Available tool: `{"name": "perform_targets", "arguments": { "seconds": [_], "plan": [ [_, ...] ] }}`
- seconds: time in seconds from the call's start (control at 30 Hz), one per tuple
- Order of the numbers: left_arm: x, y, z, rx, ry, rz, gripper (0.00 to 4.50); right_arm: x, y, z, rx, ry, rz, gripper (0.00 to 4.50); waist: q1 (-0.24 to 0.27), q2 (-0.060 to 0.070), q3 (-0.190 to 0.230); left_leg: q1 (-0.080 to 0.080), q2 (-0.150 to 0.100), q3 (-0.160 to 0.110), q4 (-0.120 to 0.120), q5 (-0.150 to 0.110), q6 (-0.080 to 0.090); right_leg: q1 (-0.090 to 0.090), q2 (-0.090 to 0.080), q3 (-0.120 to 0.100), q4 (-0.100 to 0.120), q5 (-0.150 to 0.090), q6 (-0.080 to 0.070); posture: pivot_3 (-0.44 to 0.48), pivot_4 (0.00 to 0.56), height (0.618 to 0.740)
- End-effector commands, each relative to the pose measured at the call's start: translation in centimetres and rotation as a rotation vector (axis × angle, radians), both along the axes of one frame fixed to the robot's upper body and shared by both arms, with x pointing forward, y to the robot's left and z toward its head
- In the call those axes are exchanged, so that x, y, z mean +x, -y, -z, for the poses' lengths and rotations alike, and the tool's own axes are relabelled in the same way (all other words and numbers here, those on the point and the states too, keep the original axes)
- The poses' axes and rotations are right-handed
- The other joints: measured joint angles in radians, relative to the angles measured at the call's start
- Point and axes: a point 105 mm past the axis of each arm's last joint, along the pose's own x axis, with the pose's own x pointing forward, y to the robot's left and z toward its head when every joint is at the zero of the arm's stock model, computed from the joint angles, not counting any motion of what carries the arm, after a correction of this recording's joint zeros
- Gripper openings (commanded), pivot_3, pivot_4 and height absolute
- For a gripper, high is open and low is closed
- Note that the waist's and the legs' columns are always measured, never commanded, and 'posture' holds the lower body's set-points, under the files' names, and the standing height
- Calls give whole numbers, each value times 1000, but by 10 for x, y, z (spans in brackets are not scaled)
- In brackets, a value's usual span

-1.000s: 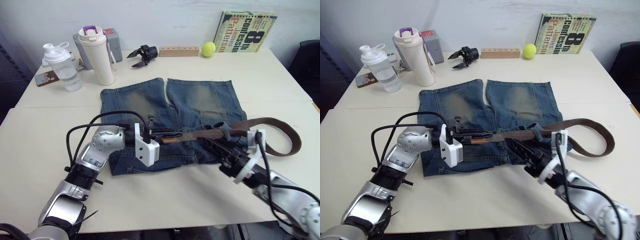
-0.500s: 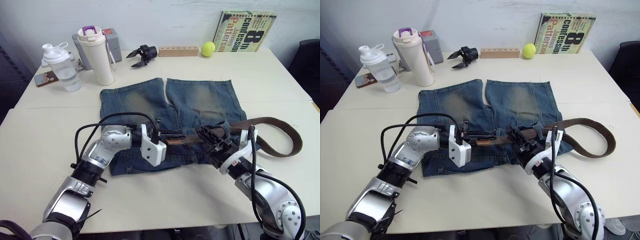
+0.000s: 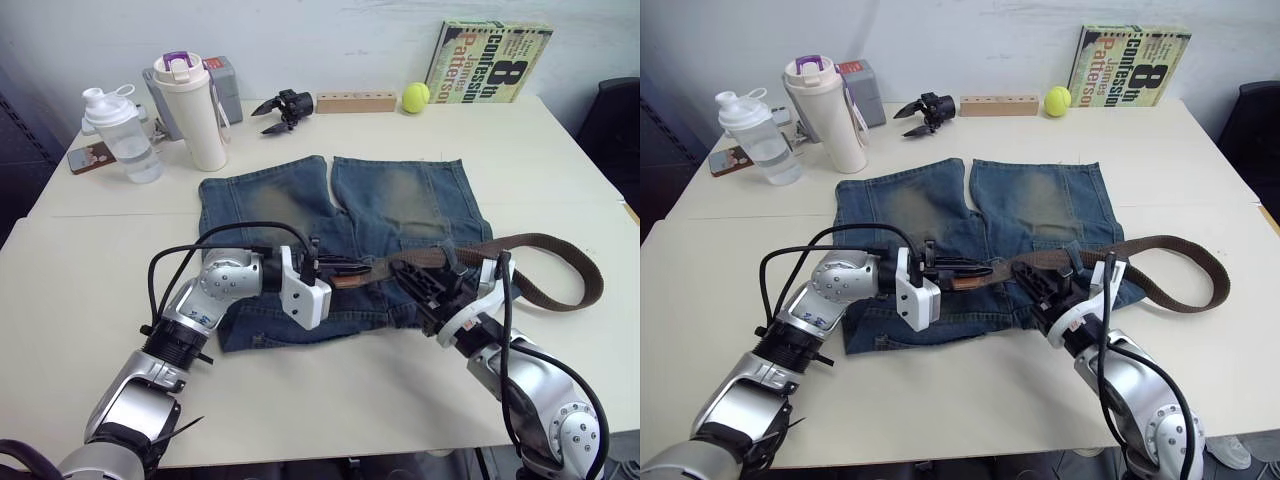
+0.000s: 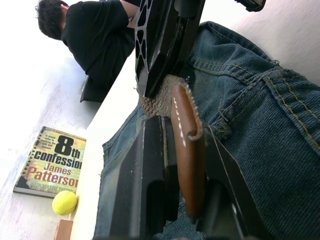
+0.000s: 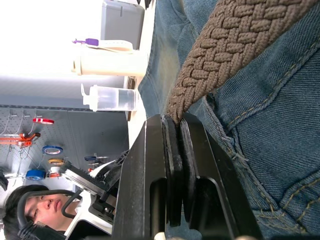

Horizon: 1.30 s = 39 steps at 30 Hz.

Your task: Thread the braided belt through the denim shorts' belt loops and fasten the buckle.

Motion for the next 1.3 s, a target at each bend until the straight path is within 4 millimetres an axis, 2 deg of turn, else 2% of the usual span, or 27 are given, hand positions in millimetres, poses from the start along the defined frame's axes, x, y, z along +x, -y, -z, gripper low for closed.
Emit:
{"name": "perform_targets", "arguments": {
  "seconds": [0.03, 0.1, 0.17, 0.2, 0.27, 0.37, 0.47, 0.7, 0.87, 1.3],
  "plan": [
    [-1, -6, -12, -61, -89, -23, 2565, 6, 12, -9, 34, 42, 50, 0, -1, 0, 0, 0, 0, 0, 0, 0, 0, 0, 0, 0, 0, 0, 0, 0, 150, 657],
    [4, -17, -16, -94, -173, -77, 3345, 11, 18, -12, 40, 58, 77, 0, -4, 0, 0, 0, 0, 0, 0, 0, 0, 0, 0, 0, 0, 0, -1, 0, 150, 657],
    [12, -34, -18, -126, -254, -165, 3345, 14, 23, -13, 35, 78, 91, 0, -7, 1, 0, 1, 0, 0, 0, 0, 0, 0, 0, 0, 0, -1, -2, 0, 150, 657],
    [16, -47, -17, -149, -347, -214, 3345, 16, 27, -12, 24, 82, 105, 0, -10, 1, 0, 1, 1, 0, -1, 0, 0, 0, 0, 0, 0, -1, -2, 0, 150, 657],
    [15, -60, -14, -167, -472, -255, 3345, 20, 32, -9, 12, 81, 126, 0, -13, 1, 1, 2, 1, 0, -1, 0, 0, 0, 0, 0, 0, -2, -4, 0, 150, 657],
    [-3, -71, -7, -169, -711, -245, 3345, 27, 35, -4, -25, 91, 132, 0, -13, 2, 1, 2, 2, 0, -2, 0, -1, 0, 0, -2, 1, -4, -7, 0, 150, 657],
    [-13, -73, -8, -192, -841, -234, 3345, 33, 41, 0, -40, 96, 152, 0, -8, 3, 2, 2, 2, 0, -2, 0, -1, 0, 0, -2, 1, -4, -8, 0, 150, 657],
    [-20, -67, -14, -215, -918, -213, 3345, 40, 63, -4, -11, 126, 203, 0, -7, 3, 2, 2, 1, 0, -2, 0, -1, 0, 0, -1, 0, -6, -11, 0, 150, 657],
    [-23, -66, -12, -194, -927, -205, 3345, 36, 76, -13, -13, 154, 213, 0, -9, 3, 2, 2, 1, 0, -2, 0, -1, -1, 0, -1, 0, -5, -9, 0, 150, 657],
    [-17, -67, -13, -207, -903, -229, 3345, 31, 42, 9, -232, 159, 111, 0, -12, 3, 2, 2, 1, 0, -3, 0, -1, -1, 0, 0, -1, -6, -11, 0, 150, 657]
  ]
}}
